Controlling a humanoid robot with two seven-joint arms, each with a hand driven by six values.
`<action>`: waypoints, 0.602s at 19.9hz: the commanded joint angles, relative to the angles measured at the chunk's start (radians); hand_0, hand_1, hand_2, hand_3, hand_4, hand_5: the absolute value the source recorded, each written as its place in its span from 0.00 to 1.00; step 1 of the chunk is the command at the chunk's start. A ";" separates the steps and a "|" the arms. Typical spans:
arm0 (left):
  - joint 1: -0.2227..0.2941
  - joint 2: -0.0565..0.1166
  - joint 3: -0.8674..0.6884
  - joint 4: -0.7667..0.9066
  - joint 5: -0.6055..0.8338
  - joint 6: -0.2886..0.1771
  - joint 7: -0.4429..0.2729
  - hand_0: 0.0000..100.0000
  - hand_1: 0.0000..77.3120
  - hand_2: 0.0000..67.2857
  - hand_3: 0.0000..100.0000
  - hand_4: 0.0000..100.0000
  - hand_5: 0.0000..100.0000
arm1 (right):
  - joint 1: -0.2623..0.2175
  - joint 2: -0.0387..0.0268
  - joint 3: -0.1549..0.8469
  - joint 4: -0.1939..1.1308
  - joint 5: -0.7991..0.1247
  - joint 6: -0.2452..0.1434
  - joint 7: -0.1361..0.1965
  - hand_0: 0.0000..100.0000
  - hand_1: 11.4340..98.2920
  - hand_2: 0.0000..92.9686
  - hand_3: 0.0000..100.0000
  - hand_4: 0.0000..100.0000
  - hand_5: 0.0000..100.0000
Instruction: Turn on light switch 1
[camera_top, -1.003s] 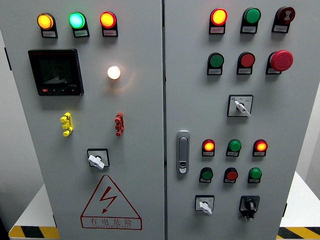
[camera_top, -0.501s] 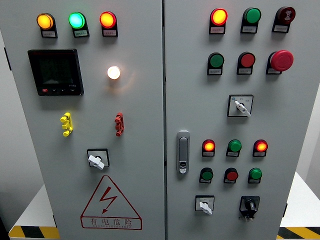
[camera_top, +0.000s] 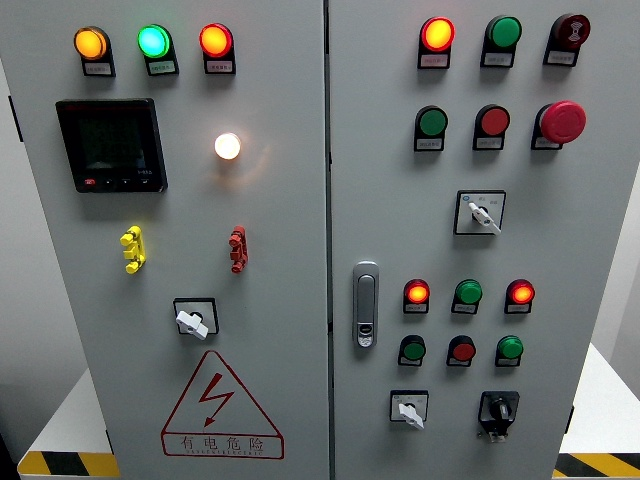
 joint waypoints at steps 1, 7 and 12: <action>0.001 -0.001 0.015 0.006 0.000 0.002 0.025 0.00 0.12 0.11 0.00 0.10 0.14 | 0.000 0.0000 -0.001 0.000 0.000 0.000 0.000 0.00 0.09 0.00 0.20 0.19 0.11; 0.002 -0.007 0.047 0.008 0.002 0.005 0.035 0.00 0.07 0.02 0.00 0.00 0.08 | 0.000 0.0000 0.001 0.000 0.000 0.000 0.000 0.00 0.09 0.00 0.20 0.19 0.11; 0.002 -0.017 0.130 0.008 -0.001 0.011 0.041 0.00 0.06 0.00 0.00 0.00 0.05 | 0.000 0.0000 0.001 0.000 0.000 0.000 0.000 0.00 0.09 0.00 0.20 0.19 0.11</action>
